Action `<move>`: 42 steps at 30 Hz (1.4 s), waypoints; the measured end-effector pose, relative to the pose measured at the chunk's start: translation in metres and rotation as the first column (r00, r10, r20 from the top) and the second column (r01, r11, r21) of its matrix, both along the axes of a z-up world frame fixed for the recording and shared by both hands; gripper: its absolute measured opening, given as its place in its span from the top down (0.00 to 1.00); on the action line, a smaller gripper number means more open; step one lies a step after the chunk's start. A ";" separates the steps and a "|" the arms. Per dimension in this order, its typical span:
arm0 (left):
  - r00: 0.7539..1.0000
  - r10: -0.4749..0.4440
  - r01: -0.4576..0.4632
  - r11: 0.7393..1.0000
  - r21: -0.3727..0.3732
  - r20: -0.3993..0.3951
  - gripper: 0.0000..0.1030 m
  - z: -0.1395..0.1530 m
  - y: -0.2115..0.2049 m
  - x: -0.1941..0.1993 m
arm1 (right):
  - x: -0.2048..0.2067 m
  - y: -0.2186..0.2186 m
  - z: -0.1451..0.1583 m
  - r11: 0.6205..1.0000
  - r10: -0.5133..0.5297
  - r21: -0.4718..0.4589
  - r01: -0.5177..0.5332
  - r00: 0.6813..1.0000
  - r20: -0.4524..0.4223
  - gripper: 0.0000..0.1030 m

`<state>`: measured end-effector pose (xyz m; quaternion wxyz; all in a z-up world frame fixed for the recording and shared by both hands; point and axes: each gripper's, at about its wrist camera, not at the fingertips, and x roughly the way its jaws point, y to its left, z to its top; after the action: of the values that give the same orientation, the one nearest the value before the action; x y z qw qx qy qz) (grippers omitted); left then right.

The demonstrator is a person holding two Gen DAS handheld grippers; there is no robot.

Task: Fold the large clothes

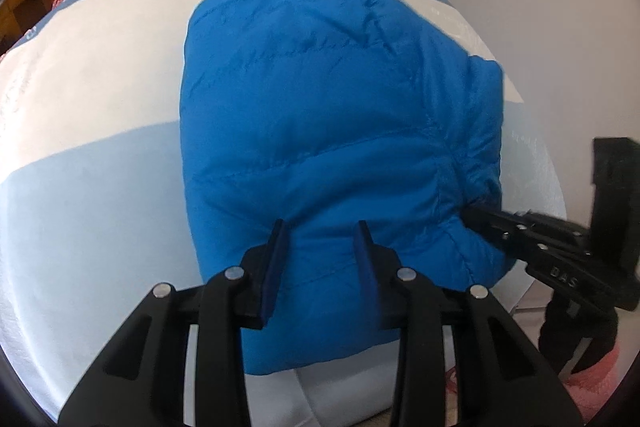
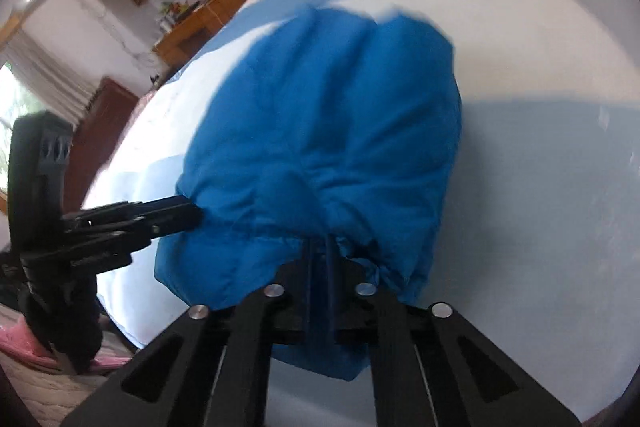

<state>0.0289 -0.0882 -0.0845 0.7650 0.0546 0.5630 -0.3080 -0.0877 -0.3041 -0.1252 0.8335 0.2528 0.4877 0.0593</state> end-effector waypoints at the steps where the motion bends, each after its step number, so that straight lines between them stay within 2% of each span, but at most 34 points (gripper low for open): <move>1: 1.000 -0.002 0.002 1.000 0.003 0.009 0.67 -0.004 -0.005 0.001 | -0.002 -0.004 -0.010 0.999 -0.017 0.045 0.017 1.000 0.000 1.00; 3: 0.999 -0.018 0.017 1.000 0.023 0.052 0.67 -0.011 -0.009 -0.004 | -0.004 -0.008 -0.022 0.996 -0.037 0.087 0.036 0.999 0.009 1.00; 7: 0.996 -0.020 0.017 0.999 0.037 0.091 0.67 -0.015 -0.010 -0.012 | 0.007 -0.007 -0.024 0.998 -0.029 0.054 0.029 1.000 0.003 1.00; 9: 0.999 0.001 -0.002 1.000 0.008 0.052 0.68 -0.010 -0.007 -0.005 | 0.011 -0.006 -0.012 0.999 -0.012 0.030 0.012 1.000 -0.002 1.00; 11: 0.999 0.015 -0.015 1.000 -0.013 0.031 0.73 0.000 -0.001 0.003 | 0.013 -0.004 0.012 1.000 0.013 -0.008 -0.013 1.000 0.027 0.97; 13: 0.999 0.039 -0.038 0.999 -0.037 0.036 0.73 0.013 0.007 0.014 | 0.019 -0.003 0.032 0.999 0.034 -0.043 -0.031 0.997 0.069 0.94; 16: 0.997 0.061 -0.059 0.997 -0.052 0.052 0.73 0.028 0.005 0.039 | 0.042 -0.004 0.059 0.995 0.048 -0.095 -0.036 0.991 0.125 0.83; 20: 0.996 0.063 -0.060 0.997 -0.047 0.061 0.71 0.036 -0.011 0.077 | 0.082 -0.013 0.075 0.988 0.046 -0.153 -0.022 0.987 0.156 0.83; 24: 0.996 0.087 -0.087 0.996 -0.034 0.003 0.72 0.024 -0.039 0.108 | 0.117 -0.029 0.062 0.988 0.024 -0.156 -0.005 0.992 0.122 0.83; 27: 0.996 0.087 -0.087 0.996 -0.003 -0.027 0.72 0.006 -0.053 0.128 | 0.123 -0.047 0.042 0.990 0.009 -0.141 0.003 0.996 0.086 0.87; 29: 0.994 0.089 -0.089 0.996 0.012 -0.061 0.70 -0.008 -0.059 0.139 | 0.130 -0.056 0.023 0.994 -0.008 -0.109 0.014 0.999 0.053 0.89; 35: 0.996 0.064 -0.060 0.997 0.052 -0.066 0.69 -0.030 -0.074 0.148 | 0.137 -0.074 -0.022 0.999 -0.049 0.004 0.049 0.999 -0.002 0.94; 39: 0.995 0.073 -0.069 0.996 0.063 -0.068 0.70 -0.031 -0.076 0.153 | 0.138 -0.073 -0.014 0.998 -0.058 0.020 0.058 0.998 -0.016 0.94; 42: 0.995 0.093 -0.090 0.995 0.051 -0.047 0.71 -0.016 -0.068 0.143 | 0.128 -0.067 0.008 0.998 -0.068 0.001 0.068 0.997 0.020 0.89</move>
<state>0.1723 -0.1565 -0.1004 0.7625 0.0398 0.5911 -0.2600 0.0398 -0.3711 -0.1169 0.8399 0.2686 0.4704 0.0333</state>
